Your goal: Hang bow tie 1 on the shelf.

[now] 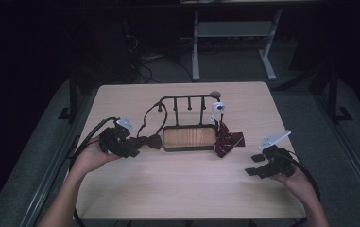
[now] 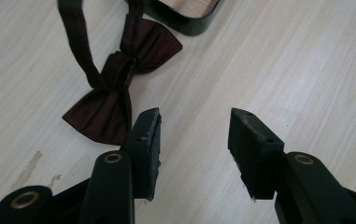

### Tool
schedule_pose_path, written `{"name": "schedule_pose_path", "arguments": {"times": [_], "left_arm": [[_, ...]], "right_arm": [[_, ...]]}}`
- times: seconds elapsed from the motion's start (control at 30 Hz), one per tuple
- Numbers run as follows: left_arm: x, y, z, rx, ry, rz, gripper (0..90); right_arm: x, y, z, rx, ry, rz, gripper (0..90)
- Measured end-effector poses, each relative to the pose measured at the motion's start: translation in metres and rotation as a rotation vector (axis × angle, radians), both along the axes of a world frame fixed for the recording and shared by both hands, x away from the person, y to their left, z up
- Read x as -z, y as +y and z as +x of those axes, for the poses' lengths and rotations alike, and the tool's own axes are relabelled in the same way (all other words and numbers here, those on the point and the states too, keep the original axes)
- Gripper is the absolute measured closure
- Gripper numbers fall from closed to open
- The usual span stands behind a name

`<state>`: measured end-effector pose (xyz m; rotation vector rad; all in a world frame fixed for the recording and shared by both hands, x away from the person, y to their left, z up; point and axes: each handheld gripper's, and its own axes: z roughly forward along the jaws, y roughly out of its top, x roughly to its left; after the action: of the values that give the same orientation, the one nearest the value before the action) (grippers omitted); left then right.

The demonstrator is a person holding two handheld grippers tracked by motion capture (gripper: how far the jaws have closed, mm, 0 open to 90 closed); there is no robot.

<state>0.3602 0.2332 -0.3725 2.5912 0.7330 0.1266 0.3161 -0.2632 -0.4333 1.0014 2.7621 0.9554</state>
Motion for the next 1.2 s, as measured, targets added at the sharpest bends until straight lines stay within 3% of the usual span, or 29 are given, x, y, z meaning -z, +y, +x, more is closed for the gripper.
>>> {"name": "schedule_pose_path", "arguments": {"times": [0.6,1.2], "left_arm": [[0.016,-0.004,-0.015,0.019,0.002,-0.020,51.0],[0.029,0.000,-0.025,0.005,0.005,-0.042,47.9]], "right_arm": [[0.000,0.001,0.000,-0.002,-0.001,-0.001,35.4],[0.001,0.001,0.000,-0.003,0.003,0.000,35.5]]}}
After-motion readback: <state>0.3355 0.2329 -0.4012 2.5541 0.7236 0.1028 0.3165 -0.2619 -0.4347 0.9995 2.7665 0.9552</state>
